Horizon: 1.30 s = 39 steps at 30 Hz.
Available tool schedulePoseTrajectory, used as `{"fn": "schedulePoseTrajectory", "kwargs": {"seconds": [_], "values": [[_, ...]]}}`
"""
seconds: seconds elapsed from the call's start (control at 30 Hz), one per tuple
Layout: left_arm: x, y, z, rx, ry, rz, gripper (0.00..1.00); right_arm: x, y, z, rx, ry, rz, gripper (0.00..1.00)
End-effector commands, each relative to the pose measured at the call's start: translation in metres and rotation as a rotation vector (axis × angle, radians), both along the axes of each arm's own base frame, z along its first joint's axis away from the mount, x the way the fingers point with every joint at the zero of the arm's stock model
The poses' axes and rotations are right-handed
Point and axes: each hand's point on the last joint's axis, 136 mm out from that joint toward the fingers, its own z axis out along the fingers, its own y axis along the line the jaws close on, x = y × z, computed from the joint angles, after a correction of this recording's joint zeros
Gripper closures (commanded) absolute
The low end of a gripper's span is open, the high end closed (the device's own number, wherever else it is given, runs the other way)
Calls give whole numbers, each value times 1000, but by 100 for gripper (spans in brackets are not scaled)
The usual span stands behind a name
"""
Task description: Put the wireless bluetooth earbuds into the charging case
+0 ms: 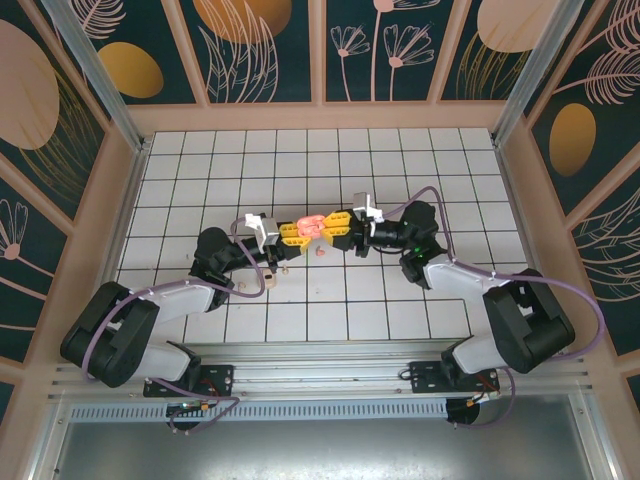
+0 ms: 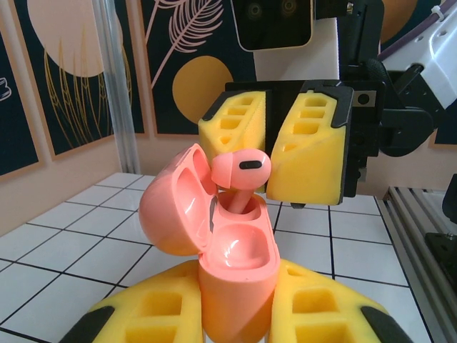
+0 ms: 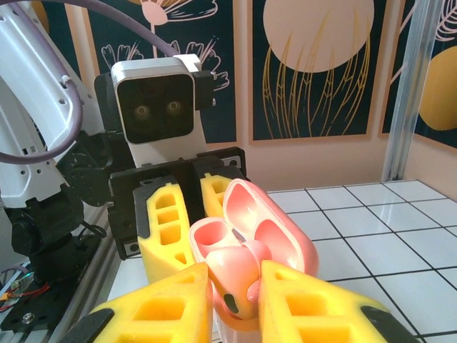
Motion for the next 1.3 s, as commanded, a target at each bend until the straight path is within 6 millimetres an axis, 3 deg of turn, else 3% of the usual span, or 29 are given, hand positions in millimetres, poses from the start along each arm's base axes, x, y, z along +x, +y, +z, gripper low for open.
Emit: {"fn": "schedulePoseTrajectory", "kwargs": {"seconds": [0.0,0.73,1.07,1.27], "values": [[-10,1,30,-60,-99,-21,90,6,-4,-15,-38,38,-44,78],[-9,1,28,-34,-101,-11,90,6,-5,-3,-50,6,-53,68],[4,3,11,35,-84,62,90,-18,-23,19,-9,-35,-95,65],[3,2,2,55,-74,52,90,-26,-36,19,-19,-80,-163,62]]}}
